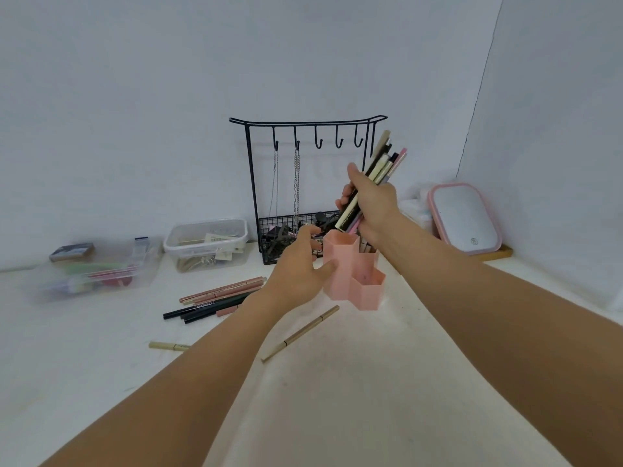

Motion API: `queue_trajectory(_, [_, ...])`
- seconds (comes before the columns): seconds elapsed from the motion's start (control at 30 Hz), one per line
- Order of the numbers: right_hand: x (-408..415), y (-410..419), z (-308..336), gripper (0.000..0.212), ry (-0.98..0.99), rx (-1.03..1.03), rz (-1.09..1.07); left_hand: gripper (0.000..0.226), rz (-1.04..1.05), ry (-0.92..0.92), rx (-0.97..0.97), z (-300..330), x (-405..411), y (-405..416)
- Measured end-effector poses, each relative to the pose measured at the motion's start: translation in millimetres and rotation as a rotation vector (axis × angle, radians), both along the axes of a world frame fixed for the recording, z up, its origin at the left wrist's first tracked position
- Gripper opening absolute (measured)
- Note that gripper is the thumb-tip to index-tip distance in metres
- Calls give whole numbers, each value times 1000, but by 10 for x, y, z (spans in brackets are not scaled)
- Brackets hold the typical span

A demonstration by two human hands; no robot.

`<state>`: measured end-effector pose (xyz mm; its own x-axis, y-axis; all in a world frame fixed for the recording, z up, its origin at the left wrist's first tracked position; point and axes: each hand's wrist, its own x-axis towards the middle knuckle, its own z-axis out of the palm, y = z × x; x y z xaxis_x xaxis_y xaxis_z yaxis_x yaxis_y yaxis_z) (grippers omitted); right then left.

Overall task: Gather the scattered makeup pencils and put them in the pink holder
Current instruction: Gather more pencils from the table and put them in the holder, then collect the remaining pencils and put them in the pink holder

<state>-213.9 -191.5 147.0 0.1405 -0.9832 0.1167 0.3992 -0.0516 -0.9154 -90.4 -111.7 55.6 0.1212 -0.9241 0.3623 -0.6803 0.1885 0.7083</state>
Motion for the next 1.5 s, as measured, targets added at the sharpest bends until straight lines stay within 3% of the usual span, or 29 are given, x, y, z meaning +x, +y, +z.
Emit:
queue_trajectory(0.1, [32,-9,-117,27,144,-87,-18,49,-35,-25,-34,9,7,33])
queue_trajectory(0.3, [95,116,-240,31,702,-314,-80,35,-58,-26,-100,-7,-8,10])
queue_trajectory(0.43, [120,74,-201,35,902,-303,-71,37,-57,-28,-52,2,3,-14])
queue_trajectory(0.6, [141,6,-179,32,933,-238,-55,47,-59,-19,-36,-22,-18,-26])
queue_trajectory(0.73, [121,-86,-233,14,856,-252,-57,54,-52,-27,-23,-24,-14,-31])
queue_trajectory(0.93, [72,-102,-243,55,749,-298,-78,48,-40,25,-21,-14,-68,-25])
queue_trajectory(1.1, [40,-122,-293,37,707,-349,-127,46,-36,28,-6,-15,-82,-42])
queue_trajectory(1.2, [17,-132,-302,28,731,-420,-126,44,-42,24,-6,-18,-87,-32])
queue_trajectory(1.3, [-17,-98,-273,33,797,-555,-132,39,-18,11,-7,-3,-100,-35])
queue_trajectory(1.43, [-208,186,-307,26,713,-776,-415,32,-33,37,26,40,-52,-51])
queue_trajectory(1.5, [-326,356,-448,21,812,-824,-362,38,-69,54,52,48,11,-15])
